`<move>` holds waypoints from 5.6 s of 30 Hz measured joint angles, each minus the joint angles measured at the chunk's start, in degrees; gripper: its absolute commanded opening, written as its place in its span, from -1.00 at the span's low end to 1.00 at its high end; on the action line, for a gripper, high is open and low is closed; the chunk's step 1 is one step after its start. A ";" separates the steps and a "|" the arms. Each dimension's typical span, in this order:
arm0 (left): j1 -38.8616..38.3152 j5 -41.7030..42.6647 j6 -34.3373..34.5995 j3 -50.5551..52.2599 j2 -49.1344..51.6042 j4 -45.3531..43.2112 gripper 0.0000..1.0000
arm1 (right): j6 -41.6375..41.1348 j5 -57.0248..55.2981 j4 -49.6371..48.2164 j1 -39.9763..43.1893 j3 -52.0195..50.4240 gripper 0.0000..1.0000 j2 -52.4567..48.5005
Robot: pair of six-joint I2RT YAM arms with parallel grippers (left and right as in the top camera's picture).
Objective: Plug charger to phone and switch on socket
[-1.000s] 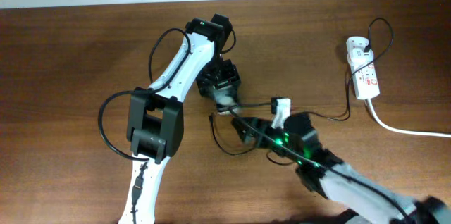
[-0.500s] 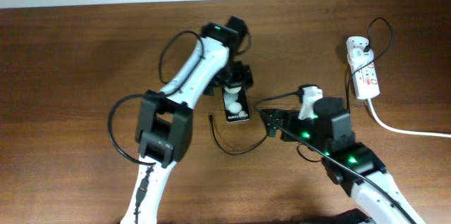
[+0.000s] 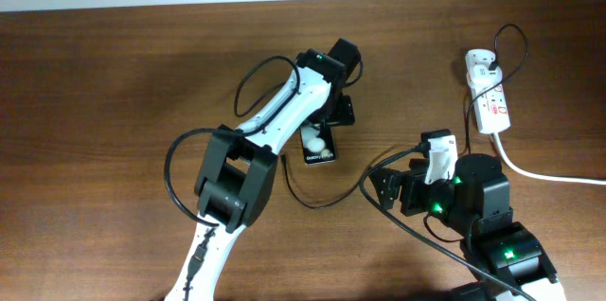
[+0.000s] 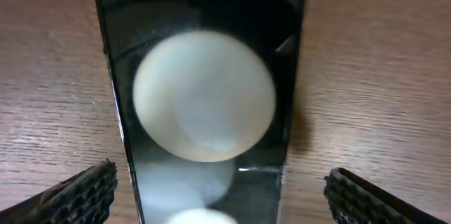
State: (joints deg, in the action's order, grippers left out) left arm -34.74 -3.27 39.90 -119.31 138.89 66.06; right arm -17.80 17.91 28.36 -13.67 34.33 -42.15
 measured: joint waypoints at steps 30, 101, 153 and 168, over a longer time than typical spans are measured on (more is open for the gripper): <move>0.26 2.14 2.40 0.48 1.49 0.94 -1.00 | 0.28 0.17 0.37 0.00 0.00 0.97 0.00; 1.73 1.25 -5.75 -21.64 -10.97 30.40 0.98 | -20.33 18.64 -27.61 7.69 -0.70 -0.92 -29.75; 9.20 18.73 13.99 70.05 -55.23 -76.24 0.98 | -63.30 25.03 -88.54 -3.69 -0.90 -0.92 -53.92; 12.24 32.92 27.93 70.47 -47.43 -95.86 0.59 | -68.54 20.94 -89.64 -3.96 -0.74 -0.92 -53.92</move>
State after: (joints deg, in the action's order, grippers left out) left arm -22.50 29.65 67.83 -48.84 91.46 -29.80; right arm -86.35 38.85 -61.28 -17.63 33.58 -96.07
